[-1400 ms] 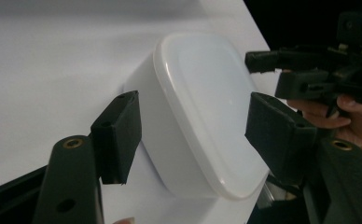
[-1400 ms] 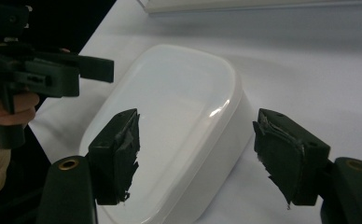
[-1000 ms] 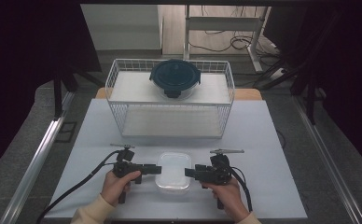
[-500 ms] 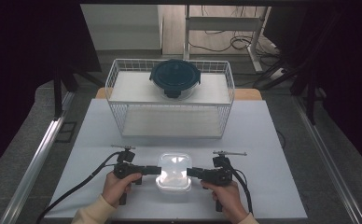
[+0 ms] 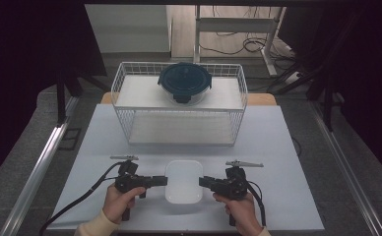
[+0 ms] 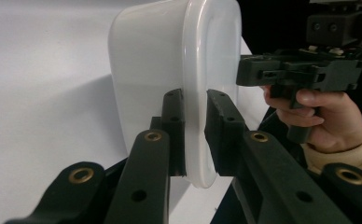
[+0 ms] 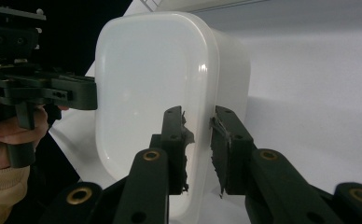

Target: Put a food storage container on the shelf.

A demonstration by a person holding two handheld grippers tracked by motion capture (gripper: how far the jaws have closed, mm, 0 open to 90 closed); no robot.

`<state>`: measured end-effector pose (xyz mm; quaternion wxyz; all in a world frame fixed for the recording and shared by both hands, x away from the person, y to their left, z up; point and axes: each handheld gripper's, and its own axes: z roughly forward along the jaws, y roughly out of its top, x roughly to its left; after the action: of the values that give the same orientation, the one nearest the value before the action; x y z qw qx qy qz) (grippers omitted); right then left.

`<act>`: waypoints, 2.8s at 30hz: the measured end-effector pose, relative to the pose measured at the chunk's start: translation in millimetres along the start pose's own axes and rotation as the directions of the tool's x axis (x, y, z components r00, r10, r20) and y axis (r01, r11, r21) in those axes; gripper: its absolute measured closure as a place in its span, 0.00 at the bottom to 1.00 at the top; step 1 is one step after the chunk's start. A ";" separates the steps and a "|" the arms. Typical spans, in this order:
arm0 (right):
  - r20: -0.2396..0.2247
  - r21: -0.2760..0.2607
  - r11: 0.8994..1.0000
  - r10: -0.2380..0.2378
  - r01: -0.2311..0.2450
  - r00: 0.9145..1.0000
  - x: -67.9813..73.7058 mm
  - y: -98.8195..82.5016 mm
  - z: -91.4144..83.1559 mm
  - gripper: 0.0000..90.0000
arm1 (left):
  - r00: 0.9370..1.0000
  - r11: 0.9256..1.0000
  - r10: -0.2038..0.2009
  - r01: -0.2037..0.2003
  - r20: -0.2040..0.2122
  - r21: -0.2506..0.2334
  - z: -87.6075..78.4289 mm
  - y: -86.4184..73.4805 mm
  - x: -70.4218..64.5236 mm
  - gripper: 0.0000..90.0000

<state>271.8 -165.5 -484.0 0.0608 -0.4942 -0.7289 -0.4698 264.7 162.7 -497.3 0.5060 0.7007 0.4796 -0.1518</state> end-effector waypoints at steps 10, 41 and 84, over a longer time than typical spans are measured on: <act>-0.016 -0.015 0.999 -0.037 0.037 0.999 2.1 2.9 -5.8 0.86 | 1.000 1.000 0.019 -0.019 0.007 -0.018 -3.5 -0.5 -4.1 0.89; -0.044 -0.143 0.964 -0.231 0.223 0.972 49.5 58.7 -46.6 0.87 | 0.972 0.961 0.232 -0.235 -0.040 -0.143 -50.3 42.4 -63.5 0.90; -0.027 -0.251 0.896 -0.384 0.366 0.923 104.9 167.2 -79.3 0.87 | 0.945 0.915 0.318 -0.327 -0.074 -0.237 -100.2 156.3 -97.2 0.88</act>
<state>319.1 -143.3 -277.9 -0.0637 -0.3298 -0.7450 -0.5763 318.4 193.6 -297.1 0.5988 0.7044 0.3811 0.0064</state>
